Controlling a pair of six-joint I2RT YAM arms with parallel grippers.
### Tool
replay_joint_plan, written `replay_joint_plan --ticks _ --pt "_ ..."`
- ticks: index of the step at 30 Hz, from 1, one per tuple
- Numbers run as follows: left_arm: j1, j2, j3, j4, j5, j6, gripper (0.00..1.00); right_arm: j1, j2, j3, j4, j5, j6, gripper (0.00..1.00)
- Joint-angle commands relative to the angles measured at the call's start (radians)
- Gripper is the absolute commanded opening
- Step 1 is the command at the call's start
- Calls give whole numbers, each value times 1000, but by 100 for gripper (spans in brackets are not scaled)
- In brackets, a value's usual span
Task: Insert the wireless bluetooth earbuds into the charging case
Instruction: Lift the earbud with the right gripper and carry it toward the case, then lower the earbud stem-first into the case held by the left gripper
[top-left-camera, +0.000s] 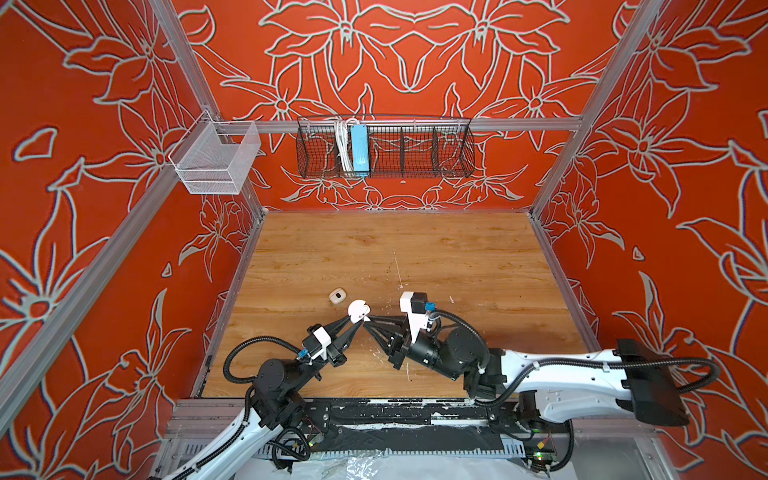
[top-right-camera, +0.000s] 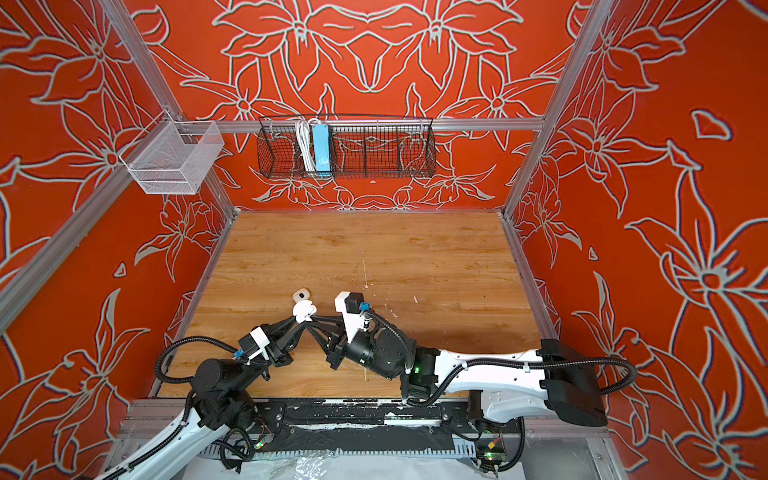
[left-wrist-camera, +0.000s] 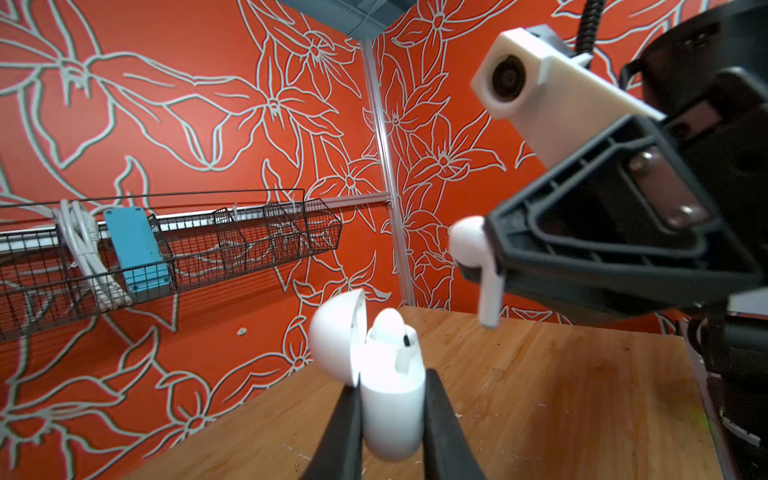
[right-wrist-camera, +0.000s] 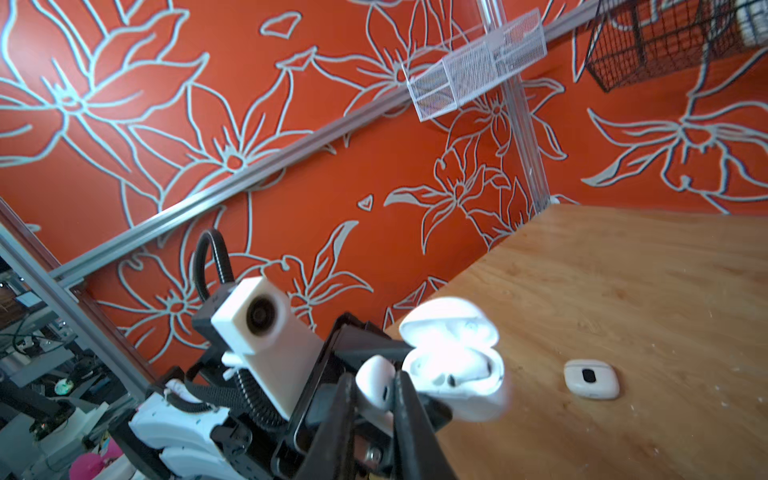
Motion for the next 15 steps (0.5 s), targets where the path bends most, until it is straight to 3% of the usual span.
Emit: replay_joint_plan --ticks 1,9,15 --pt "-6 -15 -61 39 40 19 0 1 -16 -16 118 -21 -48 6" --pt "-8 -24 -60 38 39 11 0 4 56 23 135 6 -81 6" --pt "-8 -51 -44 -21 -32 -19 0 5 93 37 160 52 -139 6"
